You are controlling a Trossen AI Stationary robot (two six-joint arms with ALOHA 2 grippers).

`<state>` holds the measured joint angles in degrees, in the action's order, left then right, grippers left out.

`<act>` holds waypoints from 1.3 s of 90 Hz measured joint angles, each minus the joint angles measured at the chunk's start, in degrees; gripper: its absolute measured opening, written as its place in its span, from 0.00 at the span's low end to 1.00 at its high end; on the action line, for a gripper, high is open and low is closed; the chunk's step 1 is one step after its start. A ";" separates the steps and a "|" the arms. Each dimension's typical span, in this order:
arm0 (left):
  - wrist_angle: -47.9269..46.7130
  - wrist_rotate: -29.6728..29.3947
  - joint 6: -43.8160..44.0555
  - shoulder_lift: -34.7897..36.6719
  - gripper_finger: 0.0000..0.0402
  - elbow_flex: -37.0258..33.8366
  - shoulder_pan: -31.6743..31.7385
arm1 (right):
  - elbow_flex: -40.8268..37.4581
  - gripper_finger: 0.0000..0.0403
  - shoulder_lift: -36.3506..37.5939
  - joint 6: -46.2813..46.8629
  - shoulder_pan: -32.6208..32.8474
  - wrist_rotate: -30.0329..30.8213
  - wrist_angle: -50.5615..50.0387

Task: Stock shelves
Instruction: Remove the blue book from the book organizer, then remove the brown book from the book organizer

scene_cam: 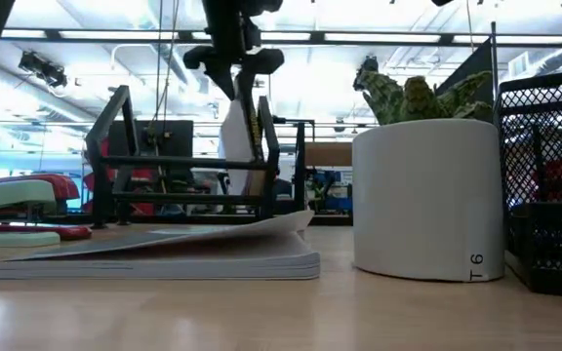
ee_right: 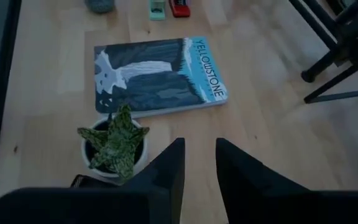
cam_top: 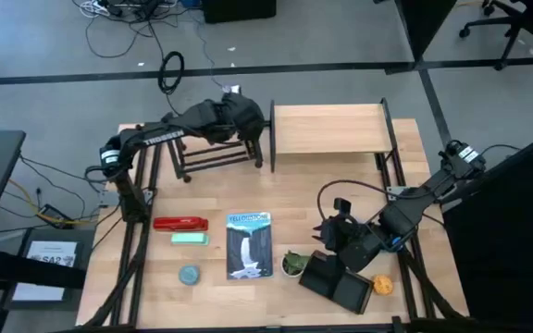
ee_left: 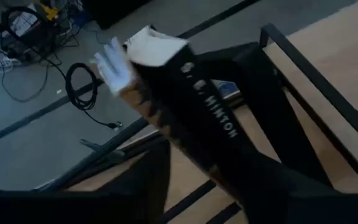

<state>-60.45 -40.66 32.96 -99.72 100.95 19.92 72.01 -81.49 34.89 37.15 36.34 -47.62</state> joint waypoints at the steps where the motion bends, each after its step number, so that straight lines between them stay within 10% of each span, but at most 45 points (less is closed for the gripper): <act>1: 0.00 0.00 -0.03 0.00 0.25 0.00 -0.01 | 0.00 0.15 0.00 0.00 0.00 0.00 0.01; 17: -0.34 -1.59 -1.51 0.00 0.03 -0.02 -0.02 | 0.00 0.15 0.00 0.00 0.02 0.01 0.39; 66: -11.75 -11.85 -6.72 0.79 0.00 16.23 -8.12 | 0.00 0.15 0.00 -0.46 0.02 0.02 0.42; 95: -20.45 -5.19 -6.71 0.91 0.00 34.15 -24.53 | 0.00 0.15 0.00 -0.52 0.02 0.02 0.42; 117: -26.99 -0.65 13.09 2.53 0.00 25.43 -40.34 | 0.00 0.15 0.00 -0.52 0.02 0.04 0.46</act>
<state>-87.44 -41.31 46.06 -97.20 126.38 -20.42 72.01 -81.49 34.37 37.17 36.38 -47.16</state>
